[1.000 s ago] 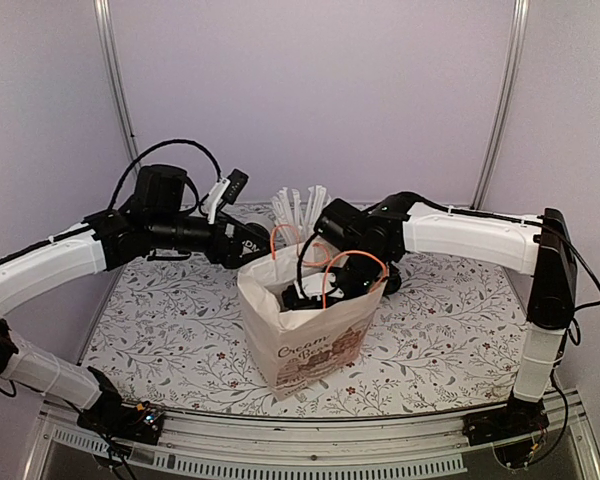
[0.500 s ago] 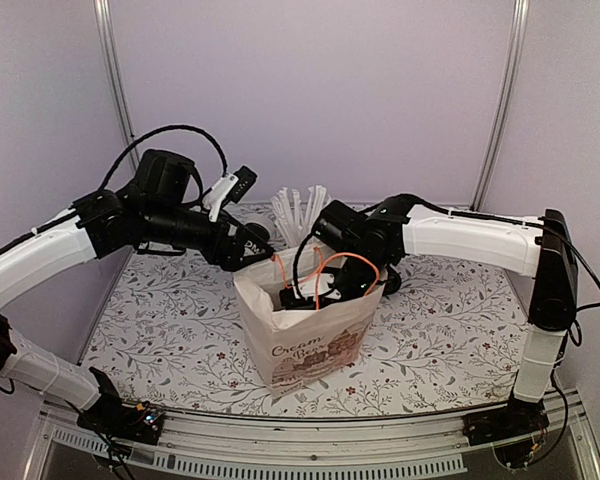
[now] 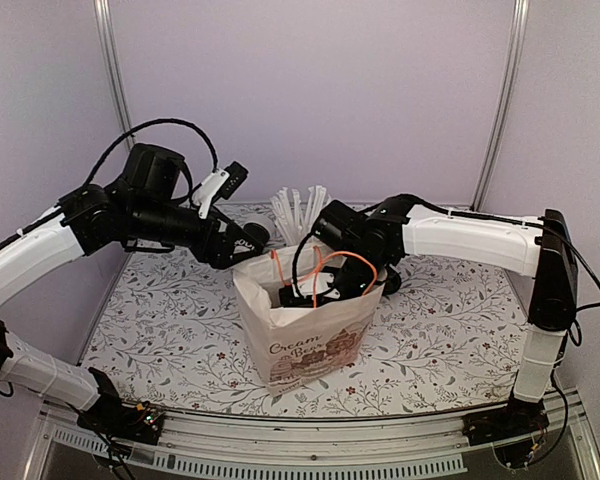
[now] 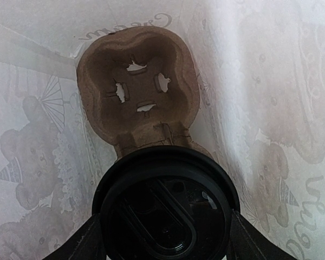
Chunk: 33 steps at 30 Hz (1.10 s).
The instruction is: Pack the takeout coffee
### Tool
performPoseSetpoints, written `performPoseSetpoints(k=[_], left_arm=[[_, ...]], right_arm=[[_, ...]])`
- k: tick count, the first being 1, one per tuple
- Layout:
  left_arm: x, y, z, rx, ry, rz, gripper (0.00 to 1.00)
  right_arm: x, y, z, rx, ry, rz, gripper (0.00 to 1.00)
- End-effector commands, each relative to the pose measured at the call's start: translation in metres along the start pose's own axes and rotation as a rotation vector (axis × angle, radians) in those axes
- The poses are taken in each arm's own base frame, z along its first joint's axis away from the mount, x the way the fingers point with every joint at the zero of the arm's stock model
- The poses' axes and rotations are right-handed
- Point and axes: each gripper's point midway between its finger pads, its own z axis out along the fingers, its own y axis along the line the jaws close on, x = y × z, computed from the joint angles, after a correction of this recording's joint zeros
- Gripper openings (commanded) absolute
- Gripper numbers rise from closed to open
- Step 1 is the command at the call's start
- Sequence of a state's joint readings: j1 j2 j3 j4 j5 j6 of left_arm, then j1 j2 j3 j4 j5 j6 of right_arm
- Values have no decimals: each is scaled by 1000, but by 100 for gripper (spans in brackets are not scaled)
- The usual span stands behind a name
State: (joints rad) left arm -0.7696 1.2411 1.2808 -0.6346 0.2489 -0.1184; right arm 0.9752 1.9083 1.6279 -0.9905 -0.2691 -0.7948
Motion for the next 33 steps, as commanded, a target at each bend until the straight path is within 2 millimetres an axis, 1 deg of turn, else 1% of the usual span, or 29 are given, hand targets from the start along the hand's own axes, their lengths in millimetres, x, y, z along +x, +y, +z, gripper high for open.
performPoseSetpoints(k=[1, 5, 8, 10, 14, 16, 19, 23, 28, 29, 30, 31, 33], left_arm=[[10, -13, 14, 59, 63, 35, 82], [12, -18, 19, 87, 77, 62, 80], [13, -17, 23, 85, 84, 71, 78], [13, -17, 26, 89, 90, 72, 77], [13, -20, 30, 111, 94, 74, 74], [14, -22, 31, 122, 97, 76, 73], [16, -24, 35, 140, 102, 75, 71], [18, -27, 39, 171, 106, 70, 66], [18, -31, 42, 196, 108, 66, 62], [18, -31, 42, 196, 108, 66, 61], [18, -31, 41, 195, 107, 66, 60], [18, -31, 41, 197, 106, 66, 59], [18, -31, 41, 195, 104, 68, 58]], right_arm=[[63, 26, 53, -125, 243, 85, 36], [64, 27, 54, -130, 242, 84, 34], [66, 25, 55, -120, 251, 84, 36], [63, 23, 53, -108, 246, 82, 38], [55, 19, 41, -83, 223, 75, 42], [52, 18, 36, -72, 215, 72, 47], [48, 16, 29, -51, 202, 65, 58], [37, 18, 18, -38, 170, 46, 67], [24, 18, 5, -19, 144, 36, 72], [21, 17, 1, -15, 136, 34, 81], [18, 17, -3, -9, 127, 33, 96], [15, 17, -6, -6, 122, 30, 99], [10, 15, -14, 10, 107, 23, 99]])
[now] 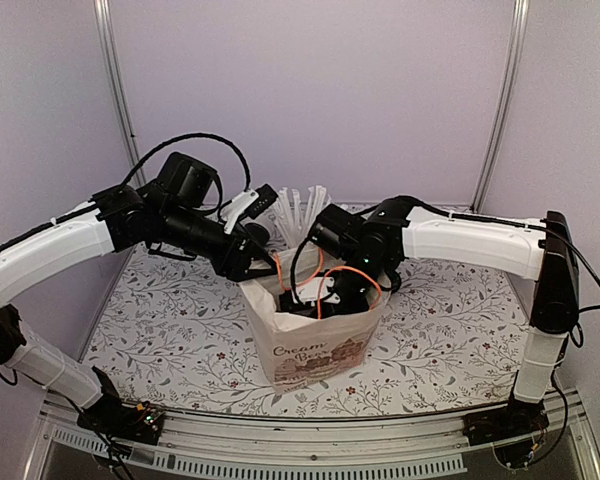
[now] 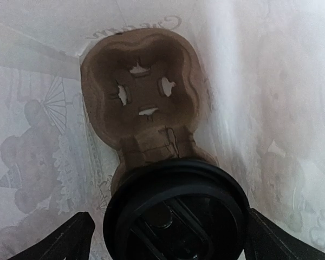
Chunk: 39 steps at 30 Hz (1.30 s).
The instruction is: Pack the takeout coffee
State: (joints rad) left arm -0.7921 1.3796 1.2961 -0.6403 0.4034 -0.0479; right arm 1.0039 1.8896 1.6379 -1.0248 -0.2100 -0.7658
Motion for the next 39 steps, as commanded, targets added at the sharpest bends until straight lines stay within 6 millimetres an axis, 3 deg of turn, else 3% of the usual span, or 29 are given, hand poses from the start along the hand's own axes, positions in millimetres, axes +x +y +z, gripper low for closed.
performPoseSetpoints(k=[1, 10, 17, 27, 34, 39], left_arm=[[-8, -8, -1, 25, -28, 31, 58], [-6, -5, 3, 20, -32, 34, 46], [-5, -5, 9, 34, -29, 28, 45], [-2, 6, 13, 21, -19, 6, 40], [-10, 6, 8, 30, -51, -5, 38], [-16, 4, 8, 40, -65, -13, 36]], right_arm=[[7, 8, -10, -13, 58, 15, 99], [-12, 8, -35, 15, 5, -8, 99], [-22, 12, -52, 30, -33, -28, 99], [-54, 19, -99, 35, -177, -106, 99], [-61, 26, -118, 44, -237, -148, 99], [-69, 28, -143, 100, -302, -196, 99]])
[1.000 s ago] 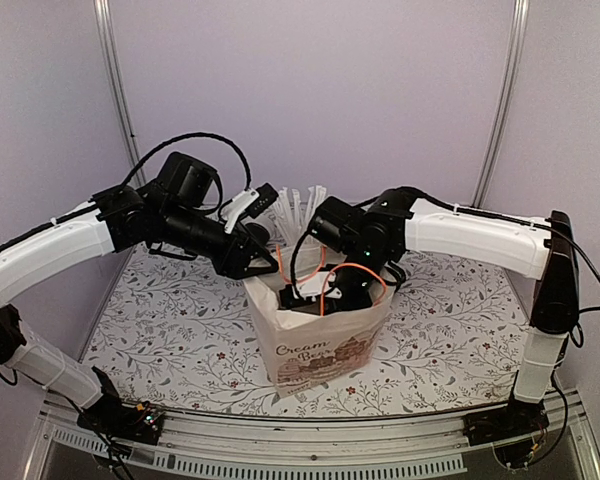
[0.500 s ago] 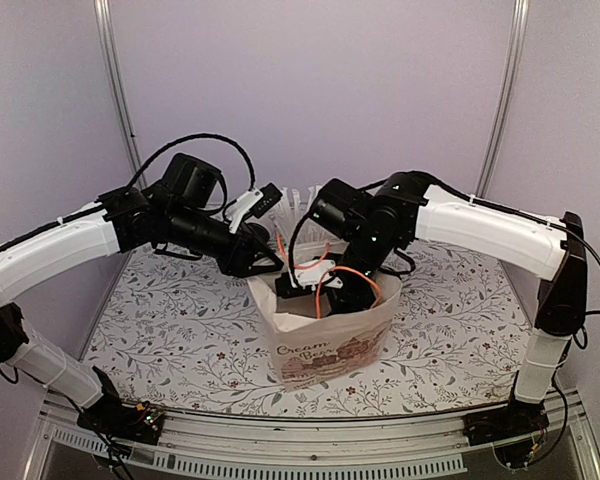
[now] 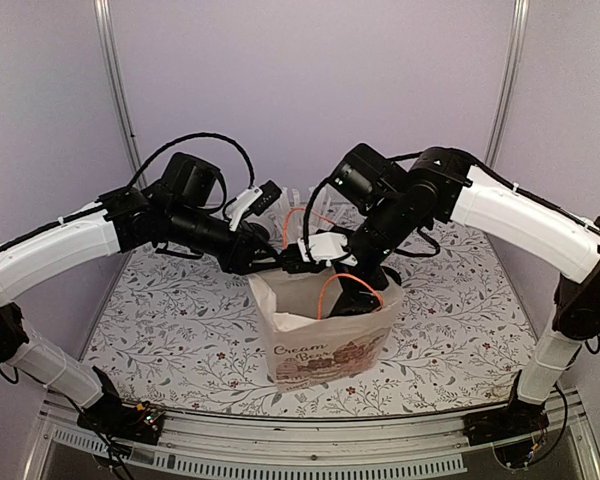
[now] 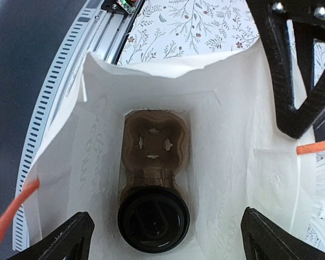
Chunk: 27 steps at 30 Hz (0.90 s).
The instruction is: Pack the takeout coffee
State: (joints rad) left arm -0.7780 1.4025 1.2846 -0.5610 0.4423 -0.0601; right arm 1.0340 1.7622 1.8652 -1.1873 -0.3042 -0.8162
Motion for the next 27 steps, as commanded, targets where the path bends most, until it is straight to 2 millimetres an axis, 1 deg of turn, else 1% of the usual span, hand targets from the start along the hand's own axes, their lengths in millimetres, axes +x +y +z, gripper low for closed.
performPoseSetpoints(k=[1, 4, 8, 9, 12, 14, 15, 18, 20, 21, 23, 26, 27], left_arm=[[-8, 2, 0, 8, -26, -15, 36], [-14, 2, 0, 9, -39, -18, 33], [-22, 2, 2, 15, -50, -31, 32], [-23, 2, 3, 18, -48, -37, 32], [-26, 1, 6, 23, -39, -47, 38], [-27, 0, 6, 22, -33, -45, 38], [-27, 0, 7, 24, -28, -44, 36], [-25, -4, 9, 41, -8, -47, 31], [-23, -9, 12, 59, 7, -46, 29], [-22, -11, 14, 67, 14, -43, 29], [-19, -14, 17, 80, 29, -40, 28], [-18, -18, 20, 85, 45, -30, 27], [-18, -18, 21, 86, 50, -30, 26]], right_arm=[[-26, 2, -38, 67, -114, -84, 99], [-35, -6, -54, 139, -153, -90, 99], [-39, -11, -61, 177, -169, -90, 99], [-40, -11, -63, 183, -173, -91, 99], [-42, -13, -72, 214, -181, -98, 99], [-44, -14, -81, 243, -190, -107, 99], [-44, -15, -86, 260, -194, -110, 99], [-50, -16, -115, 306, -251, -116, 99], [-51, -19, -140, 333, -301, -99, 99], [-49, -22, -150, 350, -314, -90, 99], [-41, -27, -163, 388, -318, -69, 99], [-22, -38, -170, 436, -291, -30, 99], [-16, -40, -169, 444, -282, -15, 99]])
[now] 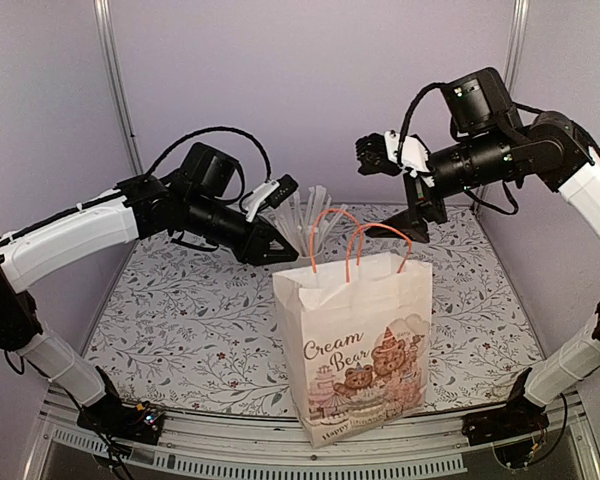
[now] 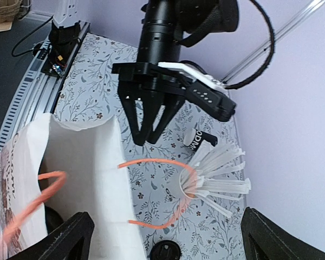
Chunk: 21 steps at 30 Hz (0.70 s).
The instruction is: Pack the takeout coffee
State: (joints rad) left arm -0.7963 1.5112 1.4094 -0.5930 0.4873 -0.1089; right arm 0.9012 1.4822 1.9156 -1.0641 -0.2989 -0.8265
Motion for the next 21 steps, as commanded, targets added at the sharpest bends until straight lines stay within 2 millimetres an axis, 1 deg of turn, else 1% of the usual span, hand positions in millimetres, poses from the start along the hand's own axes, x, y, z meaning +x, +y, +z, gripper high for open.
performPoseSetpoints(k=[1, 4, 6, 12, 17, 19, 20, 21], left_arm=[[1, -11, 4, 32, 29, 16, 26], [1, -16, 6, 50, 32, 21, 23], [-1, -19, 5, 56, 28, 25, 21], [-2, -27, 2, 75, 11, 27, 20], [-6, -34, -6, 71, -19, 42, 20], [-11, -43, -11, 76, -37, 63, 24], [-15, -50, -14, 82, -44, 77, 28], [-18, -58, -16, 85, -52, 94, 34]], right_arm=[[10, -12, -16, 59, -9, 38, 99], [20, -2, -10, 32, 2, 60, 99], [22, 1, -7, 20, 4, 73, 99], [20, 2, -6, 10, -9, 77, 99], [23, 4, -4, 4, -4, 79, 99], [24, 1, -5, 16, -4, 85, 99], [24, -2, -7, 25, -8, 92, 99], [27, -8, -9, 36, -12, 108, 99]])
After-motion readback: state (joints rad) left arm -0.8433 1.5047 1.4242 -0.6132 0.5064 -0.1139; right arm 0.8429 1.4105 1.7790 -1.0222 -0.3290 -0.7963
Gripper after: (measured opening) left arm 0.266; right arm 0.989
